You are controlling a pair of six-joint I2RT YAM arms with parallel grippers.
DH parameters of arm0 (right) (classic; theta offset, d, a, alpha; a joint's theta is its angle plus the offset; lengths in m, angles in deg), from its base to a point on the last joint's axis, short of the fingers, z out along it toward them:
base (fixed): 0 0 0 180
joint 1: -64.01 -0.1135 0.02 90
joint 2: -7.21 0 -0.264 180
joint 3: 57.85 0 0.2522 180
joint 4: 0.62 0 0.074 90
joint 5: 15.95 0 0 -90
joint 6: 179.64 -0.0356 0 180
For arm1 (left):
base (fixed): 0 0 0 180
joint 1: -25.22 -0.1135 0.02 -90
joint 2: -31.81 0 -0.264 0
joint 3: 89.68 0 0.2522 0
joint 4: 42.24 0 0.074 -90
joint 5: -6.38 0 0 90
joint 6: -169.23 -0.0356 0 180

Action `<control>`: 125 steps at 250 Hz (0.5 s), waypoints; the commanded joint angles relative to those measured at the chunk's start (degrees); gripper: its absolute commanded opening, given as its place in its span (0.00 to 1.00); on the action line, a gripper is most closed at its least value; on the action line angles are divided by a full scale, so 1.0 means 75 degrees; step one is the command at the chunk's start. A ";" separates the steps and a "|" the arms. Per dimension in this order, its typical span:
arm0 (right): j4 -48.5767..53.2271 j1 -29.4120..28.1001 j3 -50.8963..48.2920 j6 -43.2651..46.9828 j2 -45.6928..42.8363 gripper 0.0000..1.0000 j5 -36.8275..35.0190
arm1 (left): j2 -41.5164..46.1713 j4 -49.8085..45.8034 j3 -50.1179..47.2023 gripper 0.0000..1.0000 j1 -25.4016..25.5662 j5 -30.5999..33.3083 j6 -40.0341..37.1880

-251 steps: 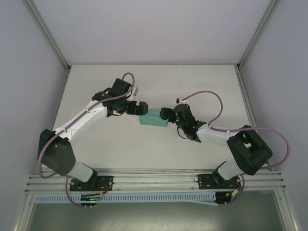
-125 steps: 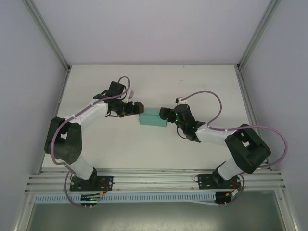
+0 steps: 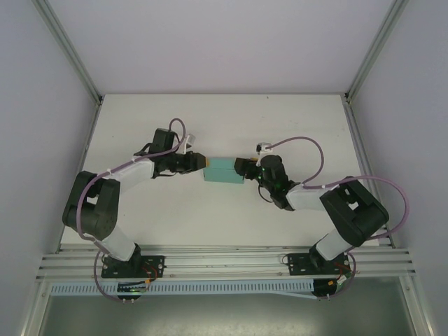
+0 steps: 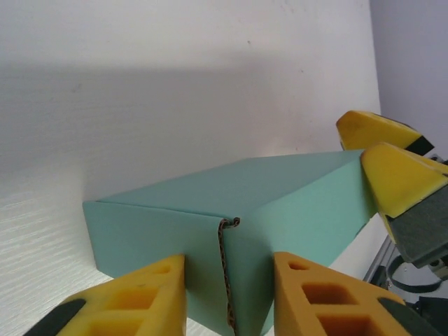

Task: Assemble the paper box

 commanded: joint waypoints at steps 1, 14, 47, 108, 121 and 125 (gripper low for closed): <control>0.1160 0.0391 -0.0933 0.0634 0.0809 0.59 0.0417 | -0.0488 -0.1061 -0.0771 0.23 -0.0003 0.0800 -0.0007; 0.0825 0.0472 -0.1054 0.0702 0.0906 0.55 0.0660 | -0.0513 -0.1095 -0.0783 0.19 -0.0005 0.0799 -0.0016; 0.0170 0.0749 -0.1298 0.0640 0.1148 0.32 0.1097 | -0.0513 -0.1113 -0.0825 0.14 -0.0011 0.0907 -0.0039; -0.0617 0.0782 -0.1523 0.1117 0.1684 0.14 0.1213 | -0.0711 -0.1138 -0.0914 0.01 -0.0008 0.1159 -0.0338; -0.0911 0.0782 -0.1599 0.1249 0.1875 0.09 0.1132 | -0.0736 -0.1121 -0.0936 0.00 -0.0017 0.1322 -0.0505; -0.1017 0.0788 -0.1619 0.1278 0.1931 0.07 0.1118 | -0.0736 -0.1109 -0.0948 0.00 -0.0017 0.1327 -0.0565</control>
